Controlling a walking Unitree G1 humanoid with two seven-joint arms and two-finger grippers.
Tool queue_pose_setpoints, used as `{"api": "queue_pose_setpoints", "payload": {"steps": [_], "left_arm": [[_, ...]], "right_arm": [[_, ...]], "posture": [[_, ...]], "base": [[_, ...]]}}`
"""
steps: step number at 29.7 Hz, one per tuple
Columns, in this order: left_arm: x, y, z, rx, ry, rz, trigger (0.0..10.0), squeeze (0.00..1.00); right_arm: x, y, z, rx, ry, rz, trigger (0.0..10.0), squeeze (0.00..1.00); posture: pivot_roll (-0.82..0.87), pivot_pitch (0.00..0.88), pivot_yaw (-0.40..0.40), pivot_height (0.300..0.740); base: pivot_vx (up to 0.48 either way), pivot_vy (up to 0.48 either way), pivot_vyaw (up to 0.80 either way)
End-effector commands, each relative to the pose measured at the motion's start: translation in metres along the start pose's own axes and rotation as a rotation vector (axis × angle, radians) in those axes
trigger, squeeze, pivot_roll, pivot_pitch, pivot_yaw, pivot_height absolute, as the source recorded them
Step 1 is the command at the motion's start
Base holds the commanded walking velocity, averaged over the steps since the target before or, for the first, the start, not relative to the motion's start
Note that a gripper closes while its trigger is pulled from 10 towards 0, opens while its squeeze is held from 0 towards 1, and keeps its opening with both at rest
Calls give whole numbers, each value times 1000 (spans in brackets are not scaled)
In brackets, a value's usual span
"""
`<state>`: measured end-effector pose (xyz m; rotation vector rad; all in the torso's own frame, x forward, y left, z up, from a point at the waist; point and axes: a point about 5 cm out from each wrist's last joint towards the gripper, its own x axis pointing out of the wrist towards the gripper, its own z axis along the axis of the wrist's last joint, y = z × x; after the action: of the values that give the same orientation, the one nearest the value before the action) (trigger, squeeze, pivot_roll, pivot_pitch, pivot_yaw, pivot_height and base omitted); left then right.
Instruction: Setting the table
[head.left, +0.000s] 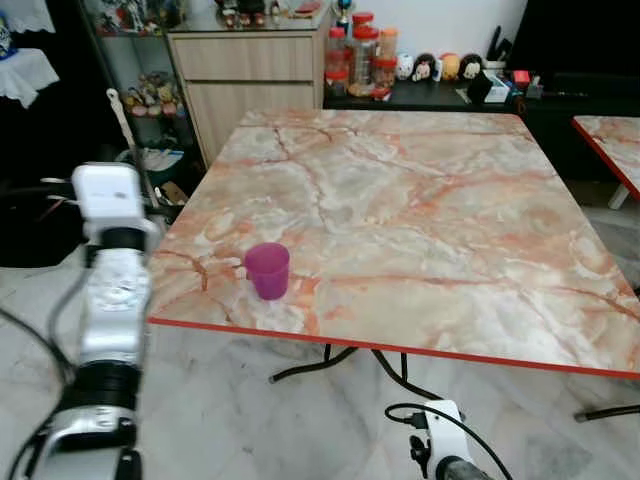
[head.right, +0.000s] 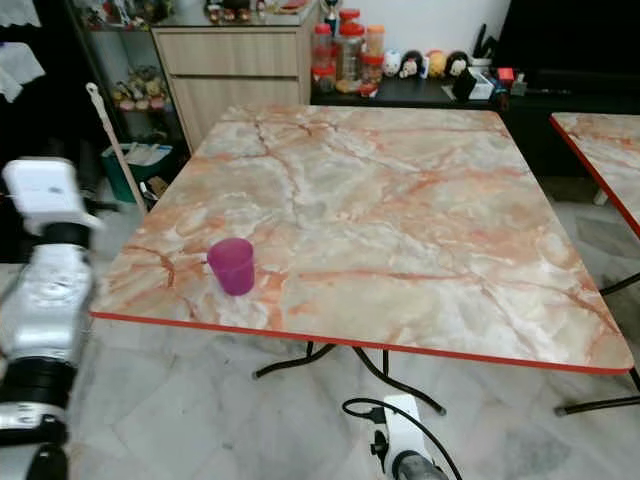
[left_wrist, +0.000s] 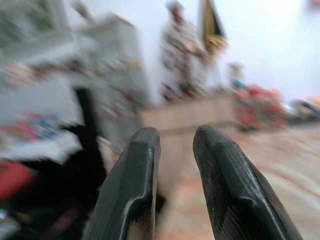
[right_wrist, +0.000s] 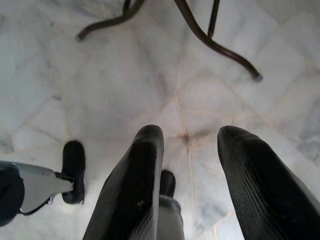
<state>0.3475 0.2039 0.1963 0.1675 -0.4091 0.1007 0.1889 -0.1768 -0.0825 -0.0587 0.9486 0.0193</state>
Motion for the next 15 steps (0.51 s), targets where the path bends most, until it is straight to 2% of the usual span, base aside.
{"api": "queue_pose_setpoints", "payload": {"steps": [1,7,8,9,12,15], "left_arm": [[1,-7,2,-89,28,-41,10000,0],[-3,-24,-8,-154,163,-120,10000,0],[-3,-26,-10,-150,182,-140,10000,812],[-4,-28,-10,-162,200,-167,10000,1000],[-6,-32,-9,-220,229,-215,10000,1000],[-9,-36,-12,-238,255,-257,10000,1000]], "right_arm": [[0,1,-2,11,12,-1,10000,0],[0,1,-3,11,13,-3,10000,0],[0,1,-3,11,13,-4,10000,0],[0,0,-3,11,13,-4,10000,0],[0,1,-2,8,14,1,10000,0],[0,2,-1,8,12,6,10000,0]], "posture": [[39,0,30,732],[31,0,35,732],[31,0,35,732],[32,0,35,732],[38,0,35,732],[44,0,34,732]], "base": [[0,0,0],[0,0,0],[0,0,0],[0,0,0],[0,0,0],[0,0,0]]}}
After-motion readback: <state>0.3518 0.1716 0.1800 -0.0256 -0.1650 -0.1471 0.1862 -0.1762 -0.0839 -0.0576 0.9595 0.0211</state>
